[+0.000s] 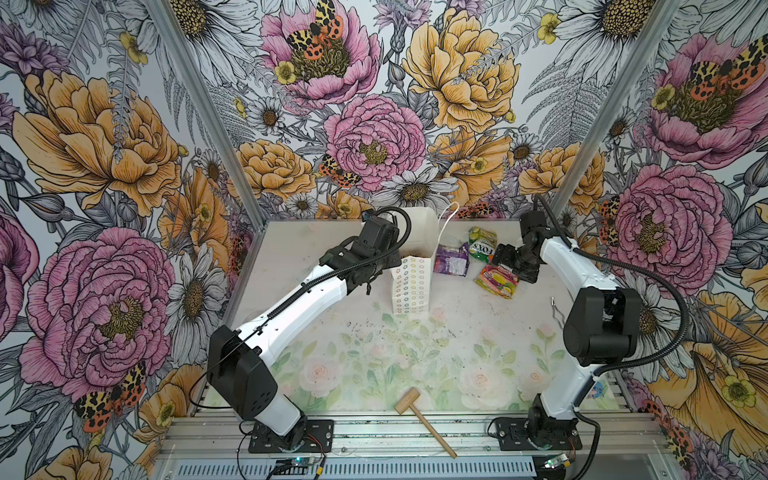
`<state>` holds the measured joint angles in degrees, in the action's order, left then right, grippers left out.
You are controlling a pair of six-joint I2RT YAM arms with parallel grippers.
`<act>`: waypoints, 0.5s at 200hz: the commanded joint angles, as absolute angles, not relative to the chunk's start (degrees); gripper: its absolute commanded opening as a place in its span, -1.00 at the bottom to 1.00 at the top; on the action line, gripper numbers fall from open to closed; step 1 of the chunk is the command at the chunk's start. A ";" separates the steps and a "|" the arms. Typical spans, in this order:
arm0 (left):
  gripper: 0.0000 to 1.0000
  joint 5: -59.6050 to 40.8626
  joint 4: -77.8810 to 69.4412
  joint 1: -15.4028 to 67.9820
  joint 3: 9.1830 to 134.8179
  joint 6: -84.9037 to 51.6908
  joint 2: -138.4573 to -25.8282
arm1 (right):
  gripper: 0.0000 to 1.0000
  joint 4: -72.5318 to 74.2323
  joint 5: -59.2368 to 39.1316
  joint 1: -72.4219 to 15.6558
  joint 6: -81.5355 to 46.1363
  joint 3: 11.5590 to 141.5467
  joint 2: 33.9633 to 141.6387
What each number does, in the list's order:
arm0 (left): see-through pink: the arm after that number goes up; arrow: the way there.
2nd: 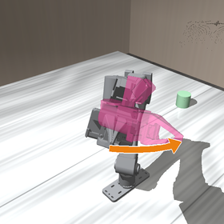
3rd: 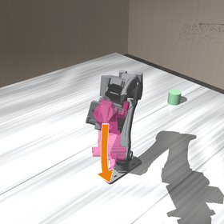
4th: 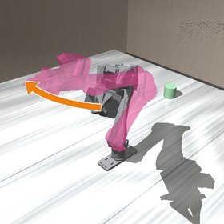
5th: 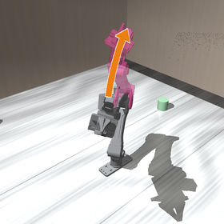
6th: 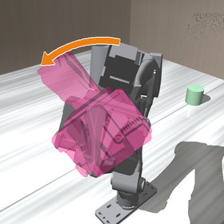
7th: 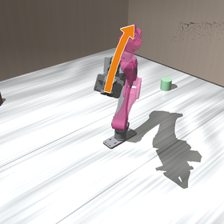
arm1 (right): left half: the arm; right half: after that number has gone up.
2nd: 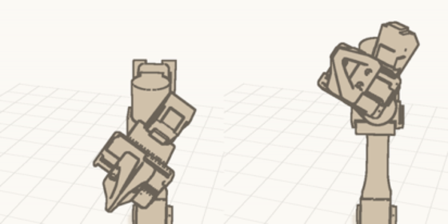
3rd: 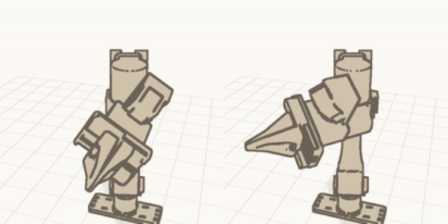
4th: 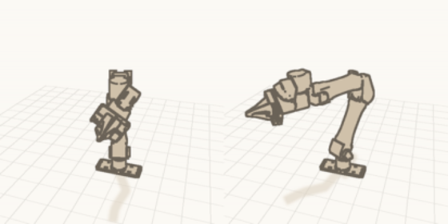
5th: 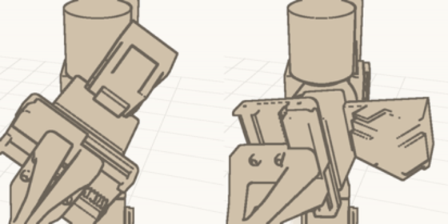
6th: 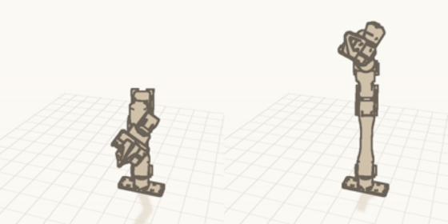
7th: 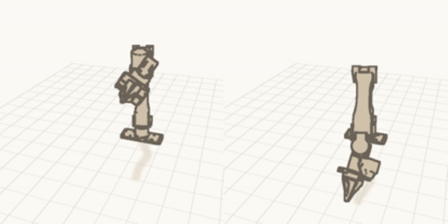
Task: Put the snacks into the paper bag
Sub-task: 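Lower the right gripper over the orange FOX'S Fruits packet and grasp it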
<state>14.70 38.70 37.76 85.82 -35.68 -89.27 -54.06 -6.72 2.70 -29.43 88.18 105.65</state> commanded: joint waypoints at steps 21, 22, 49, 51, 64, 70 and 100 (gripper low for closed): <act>-1.00 13.98 37.71 38.23 86.25 -36.21 -89.76 | 0.94 -52.49 -4.75 3.50 -32.14 90.45 110.79; -1.00 13.98 37.71 38.23 86.23 -36.21 -89.79 | 0.94 -52.48 -4.70 3.51 -32.20 90.44 110.85; -1.00 13.95 37.62 38.23 86.13 -36.12 -89.78 | 0.99 -52.32 -3.97 4.09 -32.69 91.91 113.79; -1.00 13.90 37.62 38.23 86.13 -36.12 -89.75 | 0.99 -52.28 -3.92 4.14 -32.69 91.99 113.99; -1.00 13.91 37.62 38.28 86.22 -36.03 -89.81 | 0.99 -52.29 -4.00 4.49 -32.78 92.44 114.97; -1.00 13.85 37.62 38.31 86.22 -36.04 -89.82 | 0.99 -52.14 -4.04 4.68 -32.86 92.56 115.43; -1.00 13.84 37.53 38.23 86.35 -35.95 -89.74 | 0.99 -51.61 -4.56 5.14 -33.05 93.68 117.27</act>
<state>14.70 38.68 37.76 85.82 -35.68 -89.27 -53.12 -5.58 4.64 -32.16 91.15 115.83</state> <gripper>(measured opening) 0.050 0.992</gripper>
